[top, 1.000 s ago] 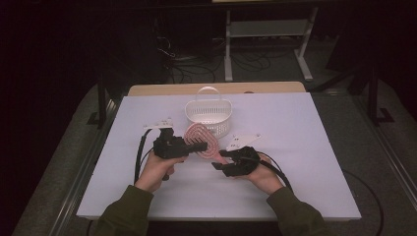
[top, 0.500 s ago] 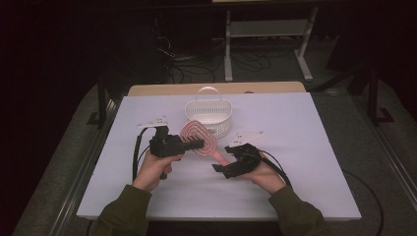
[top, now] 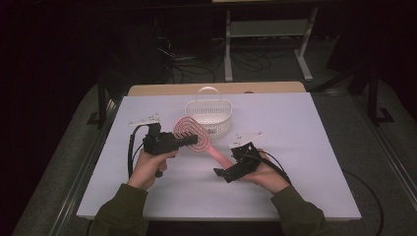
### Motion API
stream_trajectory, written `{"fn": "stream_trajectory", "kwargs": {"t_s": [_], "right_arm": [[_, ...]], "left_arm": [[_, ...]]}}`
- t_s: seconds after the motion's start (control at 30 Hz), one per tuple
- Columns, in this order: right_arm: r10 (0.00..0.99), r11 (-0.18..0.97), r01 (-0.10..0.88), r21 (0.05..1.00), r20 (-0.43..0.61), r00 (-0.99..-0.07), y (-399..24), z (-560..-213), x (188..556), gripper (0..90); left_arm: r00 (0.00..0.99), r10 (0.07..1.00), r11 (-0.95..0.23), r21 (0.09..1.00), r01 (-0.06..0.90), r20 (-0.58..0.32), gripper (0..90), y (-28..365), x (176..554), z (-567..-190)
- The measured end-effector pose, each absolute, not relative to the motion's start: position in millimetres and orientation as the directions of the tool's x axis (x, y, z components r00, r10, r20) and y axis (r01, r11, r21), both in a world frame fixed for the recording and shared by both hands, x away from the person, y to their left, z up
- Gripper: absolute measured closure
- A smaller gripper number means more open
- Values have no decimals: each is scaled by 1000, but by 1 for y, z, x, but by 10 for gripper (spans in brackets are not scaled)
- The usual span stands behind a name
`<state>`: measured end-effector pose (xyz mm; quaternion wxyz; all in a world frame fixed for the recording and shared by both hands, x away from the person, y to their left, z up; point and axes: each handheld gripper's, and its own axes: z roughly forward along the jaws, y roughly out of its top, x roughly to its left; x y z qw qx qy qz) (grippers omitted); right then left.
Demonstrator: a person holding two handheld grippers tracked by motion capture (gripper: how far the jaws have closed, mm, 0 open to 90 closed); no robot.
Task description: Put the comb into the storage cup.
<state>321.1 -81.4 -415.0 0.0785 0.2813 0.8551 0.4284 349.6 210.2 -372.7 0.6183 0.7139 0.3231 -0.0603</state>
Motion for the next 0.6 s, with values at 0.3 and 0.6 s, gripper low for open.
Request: {"fn": "stream_trajectory", "kwargs": {"t_s": [0.3,0.6], "right_arm": [[582,457,431,778,105,-806,-96,-419,320,0],[629,432,449,782,96,-771,-125,-421,312,0]], "left_arm": [[780,395,-16,845,534,-485,654,218,350,-371],[772,408,-6,844,536,-487,653,223,351,-372]]}}
